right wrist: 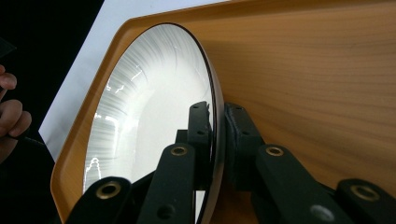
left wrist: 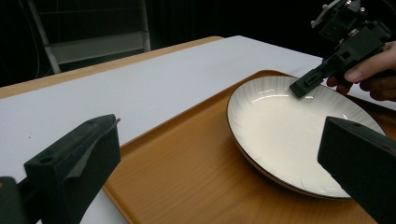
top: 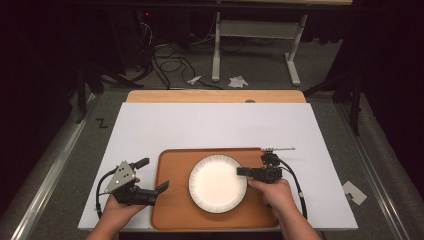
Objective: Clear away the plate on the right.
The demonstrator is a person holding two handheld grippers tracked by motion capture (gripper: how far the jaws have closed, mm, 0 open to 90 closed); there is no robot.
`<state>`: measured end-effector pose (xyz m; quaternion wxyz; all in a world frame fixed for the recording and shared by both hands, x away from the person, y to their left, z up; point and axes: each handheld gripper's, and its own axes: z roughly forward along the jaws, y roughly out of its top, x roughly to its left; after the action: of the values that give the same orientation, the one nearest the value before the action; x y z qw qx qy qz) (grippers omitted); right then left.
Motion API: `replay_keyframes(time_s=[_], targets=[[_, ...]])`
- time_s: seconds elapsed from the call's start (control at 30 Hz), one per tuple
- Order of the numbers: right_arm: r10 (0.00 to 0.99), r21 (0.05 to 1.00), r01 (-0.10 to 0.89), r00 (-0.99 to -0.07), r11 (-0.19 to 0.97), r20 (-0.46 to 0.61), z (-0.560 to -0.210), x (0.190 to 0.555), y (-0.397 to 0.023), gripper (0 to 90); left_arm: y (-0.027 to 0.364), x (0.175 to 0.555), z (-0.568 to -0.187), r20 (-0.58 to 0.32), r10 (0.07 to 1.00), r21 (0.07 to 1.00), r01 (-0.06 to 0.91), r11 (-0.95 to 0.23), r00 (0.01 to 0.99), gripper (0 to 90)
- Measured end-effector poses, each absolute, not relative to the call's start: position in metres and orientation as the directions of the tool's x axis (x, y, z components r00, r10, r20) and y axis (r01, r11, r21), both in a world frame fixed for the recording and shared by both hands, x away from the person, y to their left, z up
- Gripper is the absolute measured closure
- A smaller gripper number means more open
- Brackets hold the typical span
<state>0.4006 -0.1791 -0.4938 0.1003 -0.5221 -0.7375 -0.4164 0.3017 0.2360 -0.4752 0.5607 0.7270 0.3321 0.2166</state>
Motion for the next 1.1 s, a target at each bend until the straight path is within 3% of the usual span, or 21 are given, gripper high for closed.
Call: replay_keyframes(time_s=[0.63, 1.1], targets=[[0.703, 0.482, 0.868, -0.417, 0.121, 0.575, -0.5011, 0.4040, -0.1806, 82.6, 0.2357, 0.3014, -0.4750, -0.056, 0.723, 0.959, 0.239, -0.154, 0.689, 0.3], [0.744, 0.494, 0.851, -0.446, 0.179, 0.498, -0.5005, 0.4017, -0.1760, 77.6, 0.2353, 0.3015, -0.4753, -0.061, 0.721, 0.958, 0.244, -0.153, 0.690, 0.3]])
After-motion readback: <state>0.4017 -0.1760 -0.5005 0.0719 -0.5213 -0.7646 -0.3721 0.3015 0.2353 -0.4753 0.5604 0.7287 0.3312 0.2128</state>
